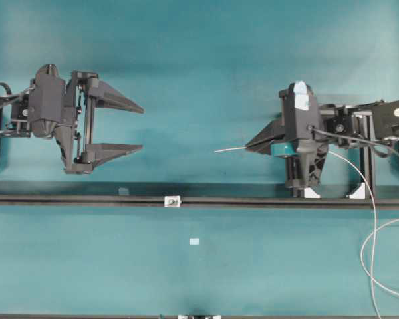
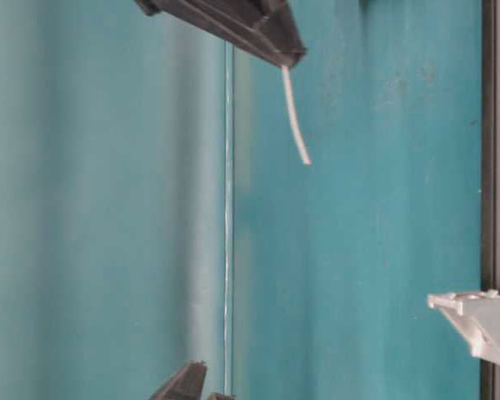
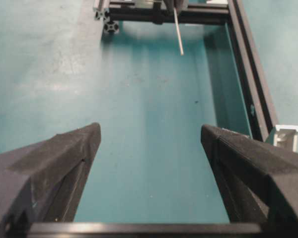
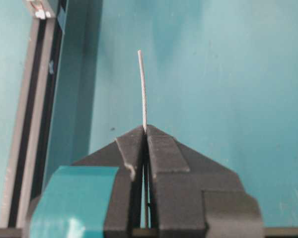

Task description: Insert the wire into the hole on the left side and pull it with the left arm.

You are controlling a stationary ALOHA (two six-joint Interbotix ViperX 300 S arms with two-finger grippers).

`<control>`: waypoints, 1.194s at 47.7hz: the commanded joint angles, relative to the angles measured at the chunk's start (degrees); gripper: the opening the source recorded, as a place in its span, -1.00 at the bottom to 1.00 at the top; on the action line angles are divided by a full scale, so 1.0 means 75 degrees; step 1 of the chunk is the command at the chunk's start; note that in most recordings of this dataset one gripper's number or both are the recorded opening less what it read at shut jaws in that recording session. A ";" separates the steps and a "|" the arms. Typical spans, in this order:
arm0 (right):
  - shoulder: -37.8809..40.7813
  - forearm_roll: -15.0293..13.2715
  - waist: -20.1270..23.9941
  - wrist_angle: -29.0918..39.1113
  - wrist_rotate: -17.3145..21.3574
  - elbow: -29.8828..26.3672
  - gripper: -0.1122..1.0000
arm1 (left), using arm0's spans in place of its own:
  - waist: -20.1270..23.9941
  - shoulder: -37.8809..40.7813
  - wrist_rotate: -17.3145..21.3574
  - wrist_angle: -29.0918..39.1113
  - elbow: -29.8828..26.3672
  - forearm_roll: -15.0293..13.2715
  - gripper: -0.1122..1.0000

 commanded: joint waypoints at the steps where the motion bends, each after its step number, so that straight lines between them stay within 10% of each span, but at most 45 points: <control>1: -0.0281 0.0000 -0.0023 -0.0023 0.0023 0.0012 -0.71 | 0.0012 -0.0176 -0.0023 0.0152 -0.0176 -0.0012 0.17; 22: -0.0469 0.0211 0.0621 -0.1816 0.0129 0.0773 -0.71 | -0.0410 -0.0082 -0.0234 -0.0047 -0.0117 -0.0129 0.19; 37: -0.0398 0.1090 0.1266 -0.2836 0.0012 0.1207 -0.71 | -0.0914 0.0551 -0.0434 -0.0973 0.0059 -0.0188 0.19; 57: 0.0645 0.4137 0.2578 -0.4172 -0.1746 0.1184 -0.71 | -0.1113 0.1066 -0.0457 -0.1793 0.0398 -0.0199 0.15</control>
